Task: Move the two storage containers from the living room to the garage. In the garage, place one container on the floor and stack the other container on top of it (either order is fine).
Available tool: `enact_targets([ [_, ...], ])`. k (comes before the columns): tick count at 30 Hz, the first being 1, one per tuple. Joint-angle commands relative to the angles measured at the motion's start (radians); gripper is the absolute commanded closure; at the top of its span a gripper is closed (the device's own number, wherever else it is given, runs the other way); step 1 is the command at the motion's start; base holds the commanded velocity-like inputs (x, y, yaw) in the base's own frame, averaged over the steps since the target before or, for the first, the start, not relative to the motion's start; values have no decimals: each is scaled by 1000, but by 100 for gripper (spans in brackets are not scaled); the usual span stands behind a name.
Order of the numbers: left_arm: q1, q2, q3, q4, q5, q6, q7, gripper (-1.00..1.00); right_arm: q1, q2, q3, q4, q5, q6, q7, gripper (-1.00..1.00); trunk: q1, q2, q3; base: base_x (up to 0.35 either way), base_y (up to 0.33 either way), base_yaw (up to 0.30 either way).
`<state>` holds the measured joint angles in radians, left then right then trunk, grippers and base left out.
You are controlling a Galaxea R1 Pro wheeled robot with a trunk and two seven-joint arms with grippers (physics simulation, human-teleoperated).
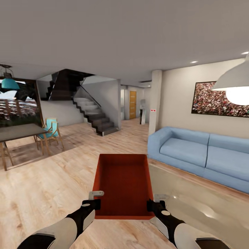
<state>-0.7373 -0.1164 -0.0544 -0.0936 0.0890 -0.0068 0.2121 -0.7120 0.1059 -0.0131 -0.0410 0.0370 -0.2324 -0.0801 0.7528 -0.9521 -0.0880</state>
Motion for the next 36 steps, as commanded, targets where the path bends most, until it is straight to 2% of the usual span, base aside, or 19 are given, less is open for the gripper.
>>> enact_targets([
  [1,-1,11,2,3,23,1,6,100,-1,-2,-4,-2,17,-48,-3,100,0,-1,-2,0,0,300],
  [36,-1,11,3,2,23,1,6,100,-1,-1,-4,-2,17,-48,-3,100,0,-1,-2,0,0,300],
])
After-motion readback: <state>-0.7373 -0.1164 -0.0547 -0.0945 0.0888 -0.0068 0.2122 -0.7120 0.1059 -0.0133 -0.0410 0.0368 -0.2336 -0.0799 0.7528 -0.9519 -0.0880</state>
